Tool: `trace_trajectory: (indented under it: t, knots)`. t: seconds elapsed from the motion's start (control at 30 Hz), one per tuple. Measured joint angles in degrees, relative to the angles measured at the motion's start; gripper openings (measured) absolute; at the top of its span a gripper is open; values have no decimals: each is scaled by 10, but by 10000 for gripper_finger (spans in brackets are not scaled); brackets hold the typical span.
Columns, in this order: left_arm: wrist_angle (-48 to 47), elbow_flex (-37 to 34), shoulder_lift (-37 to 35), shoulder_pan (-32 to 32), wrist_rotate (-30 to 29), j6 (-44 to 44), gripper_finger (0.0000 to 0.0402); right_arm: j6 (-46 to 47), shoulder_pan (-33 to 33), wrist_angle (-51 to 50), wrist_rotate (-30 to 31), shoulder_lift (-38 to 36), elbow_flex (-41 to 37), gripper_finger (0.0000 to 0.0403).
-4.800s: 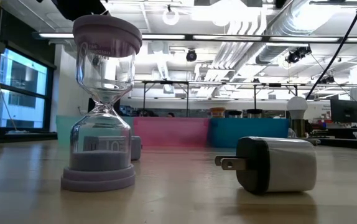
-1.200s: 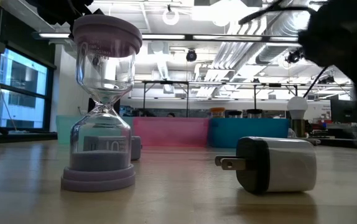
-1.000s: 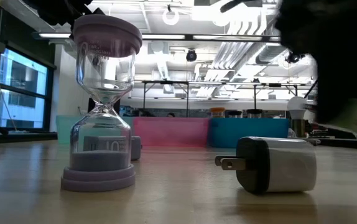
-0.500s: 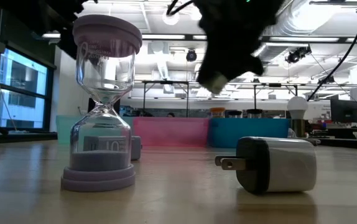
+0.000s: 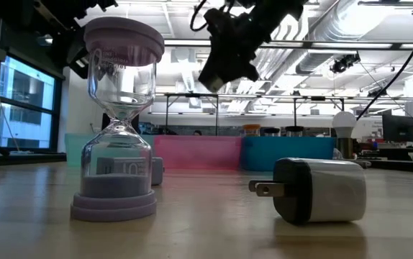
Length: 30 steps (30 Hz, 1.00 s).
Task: Pick & Place Office items
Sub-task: Put the small green adapter into the red bin
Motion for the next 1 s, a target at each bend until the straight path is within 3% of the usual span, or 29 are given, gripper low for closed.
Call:
trace_trajectory:
  t: [0.33, 0.67, 1.0]
  knots:
    - [-27, 0, 0, 13, -69, -27, 199, -79, -74, -130, 4, 4, 107, 121]
    - [-27, 0, 0, 50, -110, -28, 199, -112, -146, -121, 0, 15, 115, 121]
    - [-37, 0, 0, 109, -121, 10, 199, -137, -164, -91, -62, 84, 115, 121]
